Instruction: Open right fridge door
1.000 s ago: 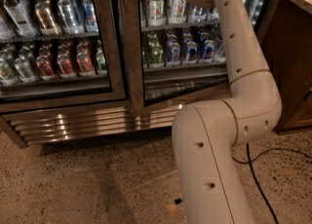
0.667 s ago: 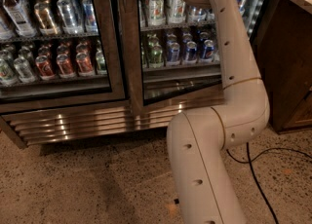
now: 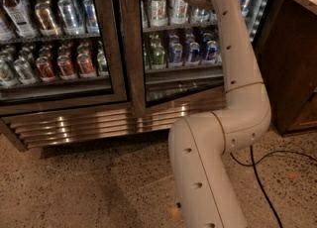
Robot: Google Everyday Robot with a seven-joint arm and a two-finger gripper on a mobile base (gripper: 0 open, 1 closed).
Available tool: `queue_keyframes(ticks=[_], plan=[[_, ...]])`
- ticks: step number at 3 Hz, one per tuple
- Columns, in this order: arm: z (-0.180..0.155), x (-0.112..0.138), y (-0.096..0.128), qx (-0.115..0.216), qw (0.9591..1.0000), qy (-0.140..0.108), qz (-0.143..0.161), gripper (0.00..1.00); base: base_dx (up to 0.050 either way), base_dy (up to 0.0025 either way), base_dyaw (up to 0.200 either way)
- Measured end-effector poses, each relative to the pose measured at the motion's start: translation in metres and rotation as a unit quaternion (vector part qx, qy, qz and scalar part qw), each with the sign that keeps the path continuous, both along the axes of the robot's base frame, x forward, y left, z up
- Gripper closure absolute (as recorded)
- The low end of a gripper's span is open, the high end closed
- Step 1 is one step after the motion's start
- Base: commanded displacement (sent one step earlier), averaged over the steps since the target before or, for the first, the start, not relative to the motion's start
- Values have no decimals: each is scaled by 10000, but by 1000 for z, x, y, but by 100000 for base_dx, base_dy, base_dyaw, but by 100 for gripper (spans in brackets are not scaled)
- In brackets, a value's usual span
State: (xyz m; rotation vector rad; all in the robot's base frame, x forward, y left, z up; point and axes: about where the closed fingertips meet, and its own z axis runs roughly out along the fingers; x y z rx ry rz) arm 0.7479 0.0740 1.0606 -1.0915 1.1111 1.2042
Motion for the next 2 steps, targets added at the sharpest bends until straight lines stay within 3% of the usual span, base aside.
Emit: queue_keyframes(ticks=[2], plan=[[-3, -6, -4, 137, 9997, -45, 179, 0, 0, 0, 0]])
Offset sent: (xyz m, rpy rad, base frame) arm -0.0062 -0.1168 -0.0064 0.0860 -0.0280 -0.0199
